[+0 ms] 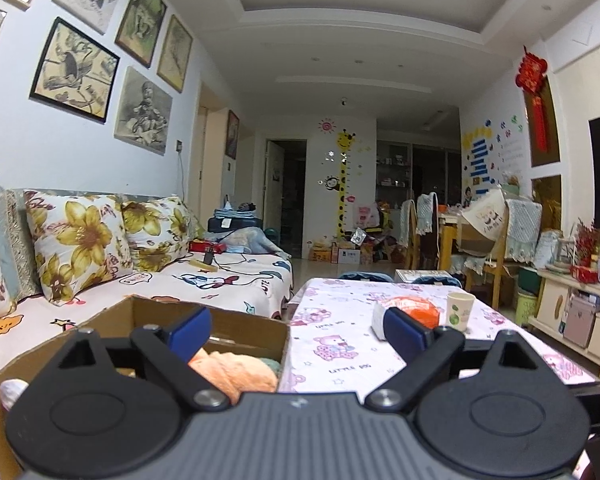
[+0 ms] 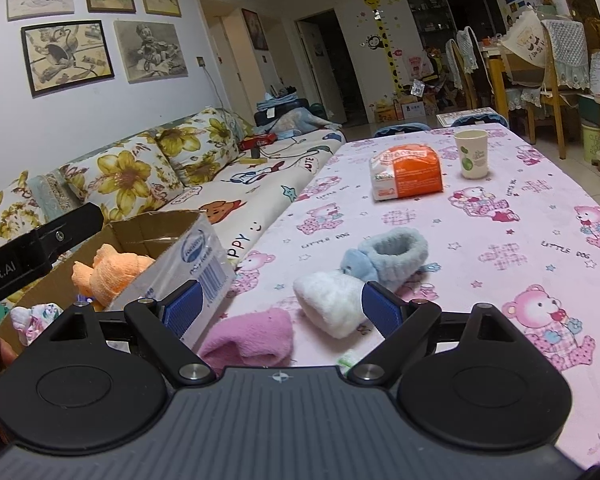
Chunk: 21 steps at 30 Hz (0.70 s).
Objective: Organize soft objects
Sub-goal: 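Move both tools back over the remaining items on the table, then grasp the green-white striped cloth with the right gripper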
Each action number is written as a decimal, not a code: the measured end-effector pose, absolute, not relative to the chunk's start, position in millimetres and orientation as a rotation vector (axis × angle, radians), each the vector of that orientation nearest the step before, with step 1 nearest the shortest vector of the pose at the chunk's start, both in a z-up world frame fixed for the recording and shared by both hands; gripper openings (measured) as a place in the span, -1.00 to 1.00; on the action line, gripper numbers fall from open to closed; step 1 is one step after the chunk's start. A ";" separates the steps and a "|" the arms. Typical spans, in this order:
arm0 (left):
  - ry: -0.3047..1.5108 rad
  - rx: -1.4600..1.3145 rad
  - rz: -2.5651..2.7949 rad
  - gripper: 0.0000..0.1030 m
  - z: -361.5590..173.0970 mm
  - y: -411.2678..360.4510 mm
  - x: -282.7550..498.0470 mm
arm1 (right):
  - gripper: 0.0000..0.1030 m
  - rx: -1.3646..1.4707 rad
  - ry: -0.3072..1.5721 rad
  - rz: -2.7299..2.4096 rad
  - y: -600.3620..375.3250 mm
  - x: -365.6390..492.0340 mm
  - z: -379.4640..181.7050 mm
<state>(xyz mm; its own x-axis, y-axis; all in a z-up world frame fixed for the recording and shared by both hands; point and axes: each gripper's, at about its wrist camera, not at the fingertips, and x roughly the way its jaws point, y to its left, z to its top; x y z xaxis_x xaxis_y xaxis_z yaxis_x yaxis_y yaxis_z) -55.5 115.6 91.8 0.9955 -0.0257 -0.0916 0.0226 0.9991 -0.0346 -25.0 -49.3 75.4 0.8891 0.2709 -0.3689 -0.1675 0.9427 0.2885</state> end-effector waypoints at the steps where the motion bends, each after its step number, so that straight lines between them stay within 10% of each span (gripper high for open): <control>1: 0.094 -0.030 -0.027 0.80 91.6 114.2 -55.1 | 1.00 0.256 0.419 0.226 -50.2 -24.9 74.9; 21: 0.335 0.221 -0.199 0.81 51.9 58.0 -81.5 | 1.00 0.329 0.603 0.238 -74.7 -13.7 51.1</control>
